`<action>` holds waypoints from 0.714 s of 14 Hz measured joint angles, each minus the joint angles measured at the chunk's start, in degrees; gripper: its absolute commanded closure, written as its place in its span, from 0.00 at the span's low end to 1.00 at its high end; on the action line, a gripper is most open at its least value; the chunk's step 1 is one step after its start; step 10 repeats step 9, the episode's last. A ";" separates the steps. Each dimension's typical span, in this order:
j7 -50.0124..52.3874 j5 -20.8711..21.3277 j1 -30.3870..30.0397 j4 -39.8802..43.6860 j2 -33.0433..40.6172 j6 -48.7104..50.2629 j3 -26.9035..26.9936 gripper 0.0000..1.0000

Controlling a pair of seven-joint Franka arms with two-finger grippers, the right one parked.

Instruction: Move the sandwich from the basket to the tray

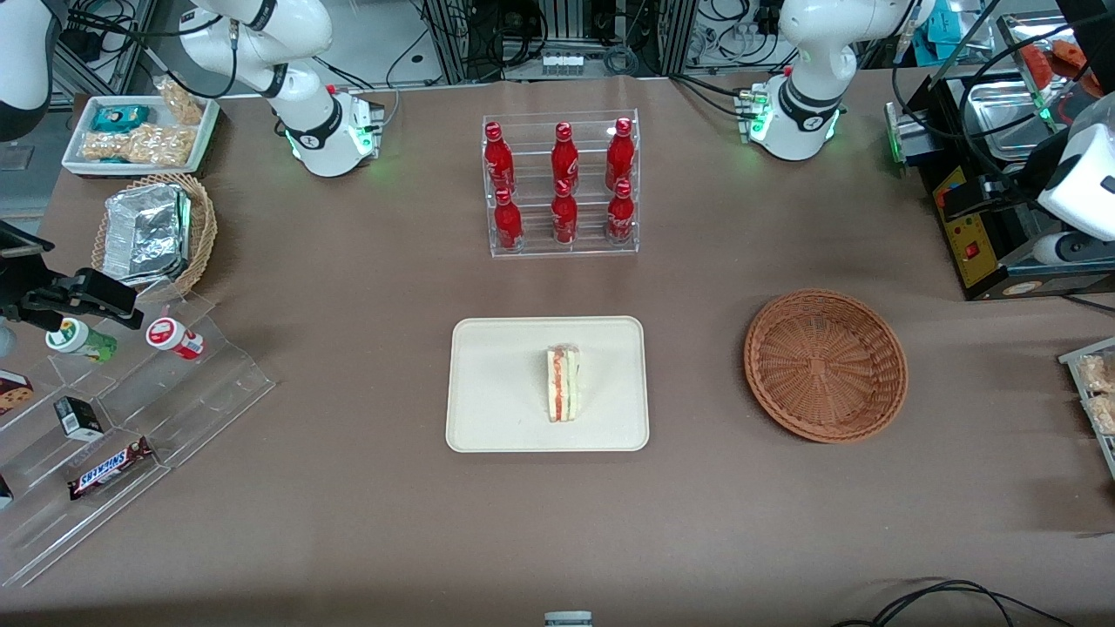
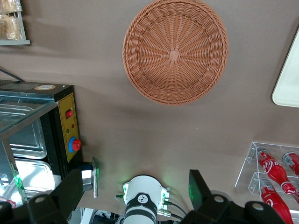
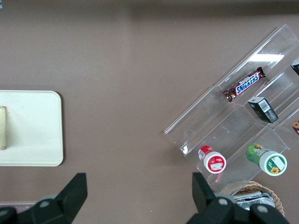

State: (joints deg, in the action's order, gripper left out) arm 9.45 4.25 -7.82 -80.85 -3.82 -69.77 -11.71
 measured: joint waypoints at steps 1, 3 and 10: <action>0.00 0.00 0.17 -0.08 0.06 0.00 -0.01 0.00; 0.01 0.00 0.74 -0.50 0.45 -0.23 -0.04 0.00; 0.03 -0.07 1.32 -3.67 3.22 -3.12 -0.87 0.00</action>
